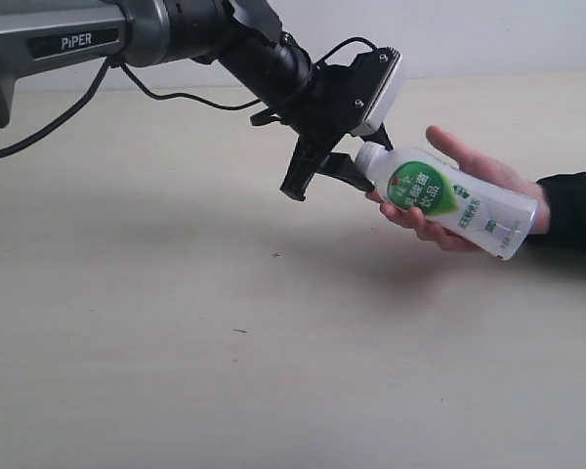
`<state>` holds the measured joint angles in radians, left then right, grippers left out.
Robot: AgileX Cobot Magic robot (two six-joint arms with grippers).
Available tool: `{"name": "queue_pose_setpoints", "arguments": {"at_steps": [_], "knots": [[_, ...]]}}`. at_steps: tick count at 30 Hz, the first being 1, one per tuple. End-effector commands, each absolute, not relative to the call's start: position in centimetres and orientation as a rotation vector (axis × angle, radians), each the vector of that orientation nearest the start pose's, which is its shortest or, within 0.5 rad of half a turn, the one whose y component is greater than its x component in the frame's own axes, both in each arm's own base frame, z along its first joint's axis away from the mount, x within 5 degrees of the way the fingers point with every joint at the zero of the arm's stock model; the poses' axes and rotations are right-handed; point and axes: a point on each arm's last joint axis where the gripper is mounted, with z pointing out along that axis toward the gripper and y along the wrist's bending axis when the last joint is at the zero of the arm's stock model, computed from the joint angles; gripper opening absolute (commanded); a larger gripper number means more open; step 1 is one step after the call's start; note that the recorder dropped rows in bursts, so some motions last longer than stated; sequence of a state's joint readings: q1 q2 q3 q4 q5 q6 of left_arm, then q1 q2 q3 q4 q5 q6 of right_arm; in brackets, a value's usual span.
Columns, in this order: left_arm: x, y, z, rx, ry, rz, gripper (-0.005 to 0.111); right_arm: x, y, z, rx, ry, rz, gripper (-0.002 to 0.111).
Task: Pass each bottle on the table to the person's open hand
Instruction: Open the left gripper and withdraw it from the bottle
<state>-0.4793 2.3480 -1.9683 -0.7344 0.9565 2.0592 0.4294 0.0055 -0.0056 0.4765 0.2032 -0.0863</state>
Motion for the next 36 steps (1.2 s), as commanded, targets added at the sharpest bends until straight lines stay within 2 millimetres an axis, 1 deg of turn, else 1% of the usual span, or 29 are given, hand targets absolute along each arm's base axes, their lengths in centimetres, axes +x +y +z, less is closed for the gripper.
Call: {"name": "queue_pose_setpoints", "arguments": {"at_steps": [1, 3, 5, 6, 9, 11, 13, 14, 15, 23, 26, 28, 33, 36], "knots": [[42.3, -28.1, 18.5, 2.176, 1.088, -0.321, 0.000, 4.7, 3.1, 19.7, -0.123, 1.703, 0.677, 0.000], [42.4, -28.1, 18.5, 2.163, 1.103, -0.313, 0.001, 4.7, 3.1, 19.7, -0.123, 1.703, 0.677, 0.000], [42.4, -28.1, 18.5, 2.151, 1.124, -0.317, 0.008, 4.7, 3.1, 19.7, -0.123, 1.703, 0.677, 0.000], [42.4, -28.1, 18.5, 2.151, 1.124, -0.317, 0.014, 4.7, 3.1, 19.7, -0.123, 1.703, 0.677, 0.000], [42.4, -28.1, 18.5, 2.149, 1.125, -0.319, 0.038, 4.7, 3.1, 19.7, -0.123, 1.703, 0.677, 0.000], [42.4, -28.1, 18.6, 2.139, 1.127, -0.322, 0.058, 4.7, 3.1, 19.7, -0.123, 1.703, 0.677, 0.000], [42.5, -28.3, 18.7, 2.107, 1.135, -0.331, 0.074, 4.7, 3.1, 19.7, -0.123, 1.703, 0.677, 0.000], [42.5, -28.4, 18.8, 2.093, 1.139, -0.341, 0.080, 4.7, 3.1, 19.7, -0.123, 1.703, 0.677, 0.000], [42.5, -28.4, 18.8, 2.088, 1.140, -0.346, 0.083, 4.7, 3.1, 19.7, -0.123, 1.703, 0.677, 0.000], [42.8, -28.4, 18.9, 2.066, 1.148, -0.311, 0.084, 4.7, 3.1, 19.7, -0.123, 1.703, 0.677, 0.000], [42.8, -28.2, 19.2, 2.098, 1.128, -0.273, 0.084, 4.7, 3.1, 19.7, -0.123, 1.703, 0.677, 0.000], [42.7, -28.1, 20.2, 2.078, 1.149, -0.268, 0.084, 4.7, 3.1, 19.7, -0.123, 1.703, 0.677, 0.000], [42.1, -27.6, 24.1, 1.980, 1.229, -0.256, 0.084, 4.7, 3.1, 19.7, -0.123, 1.703, 0.677, 0.000], [41.7, -26.7, 26.1, 1.976, 1.280, -0.183, 0.084, 4.7, 3.1, 19.7, -0.123, 1.703, 0.677, 0.000]]}}
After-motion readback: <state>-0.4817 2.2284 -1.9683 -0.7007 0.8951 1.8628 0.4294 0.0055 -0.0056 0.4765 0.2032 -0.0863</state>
